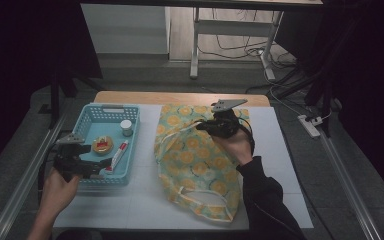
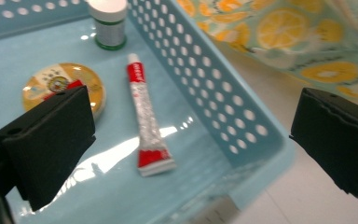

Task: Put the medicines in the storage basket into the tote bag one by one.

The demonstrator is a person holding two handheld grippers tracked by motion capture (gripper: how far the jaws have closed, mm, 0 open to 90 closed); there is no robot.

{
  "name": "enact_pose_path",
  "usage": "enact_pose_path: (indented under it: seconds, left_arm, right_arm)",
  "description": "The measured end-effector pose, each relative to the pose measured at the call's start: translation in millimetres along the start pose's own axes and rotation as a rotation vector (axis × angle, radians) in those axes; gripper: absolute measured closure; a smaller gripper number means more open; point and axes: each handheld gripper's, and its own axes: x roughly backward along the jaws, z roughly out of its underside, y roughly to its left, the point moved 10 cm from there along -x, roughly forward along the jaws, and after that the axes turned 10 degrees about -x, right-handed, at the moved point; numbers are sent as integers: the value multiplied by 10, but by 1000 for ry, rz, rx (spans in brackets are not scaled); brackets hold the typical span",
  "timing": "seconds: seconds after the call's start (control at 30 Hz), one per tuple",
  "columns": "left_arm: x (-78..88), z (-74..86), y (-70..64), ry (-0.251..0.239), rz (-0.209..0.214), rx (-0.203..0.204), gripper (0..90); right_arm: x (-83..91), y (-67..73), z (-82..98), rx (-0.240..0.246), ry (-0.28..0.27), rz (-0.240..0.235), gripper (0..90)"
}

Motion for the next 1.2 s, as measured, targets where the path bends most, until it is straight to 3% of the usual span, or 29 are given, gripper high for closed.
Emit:
enact_pose_path:
  seconds: [0.27, 0.53, 0.7, 1.0, 1.2]
  left_arm:
    - [-127, -58, 203, 28, -33, 48, 0]
    - [-197, -123, 344, 61, -34, 56, 0]
    - [-212, -154, 465, 67, -51, 67, 2]
    - [-314, -177, 626, 70, -40, 82, 0]
    - [-403, -185, 701, 101, -64, 80, 0]
  right_arm:
    - [-13, -2, 9, -2, 2, 1, 899]
    - [-25, 20, 10, 1, -4, 1, 899]
    - [-29, 27, 5, 4, -7, -1, 899]
    - [-16, 18, 5, 1, -9, 0, 899]
    - [-28, 11, 14, -2, -7, 0, 899]
